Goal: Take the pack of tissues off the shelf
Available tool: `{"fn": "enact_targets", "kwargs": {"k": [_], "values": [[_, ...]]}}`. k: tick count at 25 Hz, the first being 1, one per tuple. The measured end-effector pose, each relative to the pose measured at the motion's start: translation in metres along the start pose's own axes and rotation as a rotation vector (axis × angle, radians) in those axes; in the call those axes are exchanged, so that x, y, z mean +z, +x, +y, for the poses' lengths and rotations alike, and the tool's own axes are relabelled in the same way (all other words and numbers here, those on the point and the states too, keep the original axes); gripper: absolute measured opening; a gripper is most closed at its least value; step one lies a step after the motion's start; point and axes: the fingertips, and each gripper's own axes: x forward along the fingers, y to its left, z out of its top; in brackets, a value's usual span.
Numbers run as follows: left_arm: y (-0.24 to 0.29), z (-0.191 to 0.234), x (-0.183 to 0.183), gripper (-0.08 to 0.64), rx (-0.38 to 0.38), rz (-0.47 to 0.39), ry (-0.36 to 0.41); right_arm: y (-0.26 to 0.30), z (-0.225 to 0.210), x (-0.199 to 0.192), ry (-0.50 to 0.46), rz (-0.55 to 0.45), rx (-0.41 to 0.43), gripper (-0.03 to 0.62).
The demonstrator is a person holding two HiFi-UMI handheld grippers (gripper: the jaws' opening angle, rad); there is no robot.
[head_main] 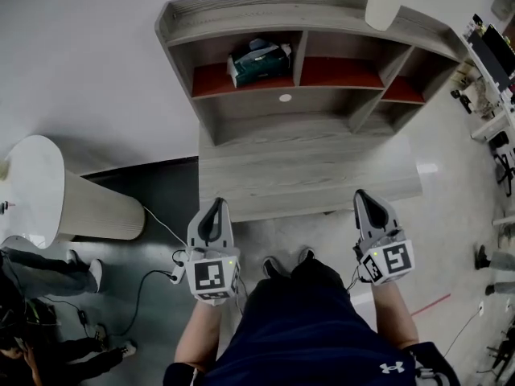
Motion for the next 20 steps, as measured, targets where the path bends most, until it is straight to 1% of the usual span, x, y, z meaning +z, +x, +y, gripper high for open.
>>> {"fn": "enact_targets", "kwargs": {"k": [4, 7, 11, 14, 17, 20], "values": [[0.017, 0.002, -0.009, 0.023, -0.015, 0.017, 0.002, 0.011, -0.003, -0.014, 0.011, 0.046, 0.002, 0.003], [0.03, 0.005, -0.005, 0.023, -0.012, 0.012, 0.027, 0.027, -0.008, -0.021, 0.03, 0.051, 0.012, 0.003], [0.049, 0.007, 0.01, 0.025, -0.013, -0.012, 0.063, 0.054, -0.012, -0.021, 0.052, 0.022, 0.037, 0.003], [0.069, 0.005, 0.031, 0.025, -0.016, -0.054, 0.095, 0.071, -0.019, -0.016, 0.057, 0.005, 0.057, 0.003], [0.091, 0.001, 0.049, 0.025, -0.017, -0.084, 0.111, 0.086, -0.036, -0.009, 0.057, -0.008, 0.062, 0.003], [0.113, 0.001, 0.059, 0.025, -0.015, -0.08, 0.136, 0.102, -0.057, -0.003, 0.061, -0.021, 0.058, 0.003]]}}
